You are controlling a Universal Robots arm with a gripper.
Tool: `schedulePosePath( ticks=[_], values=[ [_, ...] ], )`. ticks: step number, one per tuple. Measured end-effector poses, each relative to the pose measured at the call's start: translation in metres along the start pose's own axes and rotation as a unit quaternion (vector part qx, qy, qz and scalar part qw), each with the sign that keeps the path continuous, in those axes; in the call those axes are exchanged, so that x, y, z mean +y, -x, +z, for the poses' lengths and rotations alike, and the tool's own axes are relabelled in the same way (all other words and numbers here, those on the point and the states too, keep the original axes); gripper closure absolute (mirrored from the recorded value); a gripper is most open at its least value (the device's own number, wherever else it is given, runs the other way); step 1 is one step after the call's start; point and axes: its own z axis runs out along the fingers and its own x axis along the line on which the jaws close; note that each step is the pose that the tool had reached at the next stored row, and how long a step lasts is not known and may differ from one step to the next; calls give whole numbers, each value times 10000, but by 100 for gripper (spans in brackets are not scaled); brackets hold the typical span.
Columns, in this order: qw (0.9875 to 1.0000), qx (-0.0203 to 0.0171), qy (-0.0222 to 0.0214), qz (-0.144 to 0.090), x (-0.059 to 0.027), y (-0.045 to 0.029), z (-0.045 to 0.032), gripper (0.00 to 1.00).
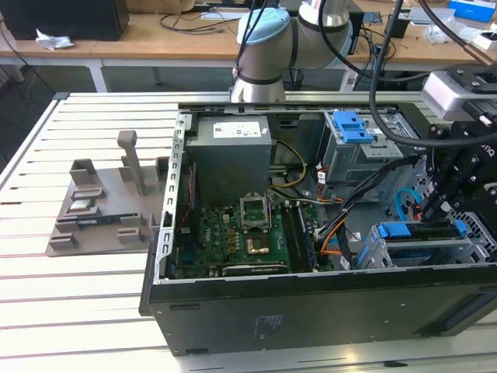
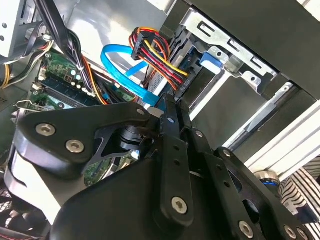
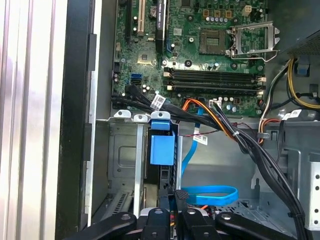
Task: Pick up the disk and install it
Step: 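Insert the second disk wire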
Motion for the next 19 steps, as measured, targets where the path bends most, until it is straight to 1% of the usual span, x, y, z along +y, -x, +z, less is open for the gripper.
schedulePosePath(
  ticks=[3,19],
  values=[
    [10000,6,0,-15,-1,-1,8,84],
    [10000,9,0,-62,-1,-18,77,84]
  ],
)
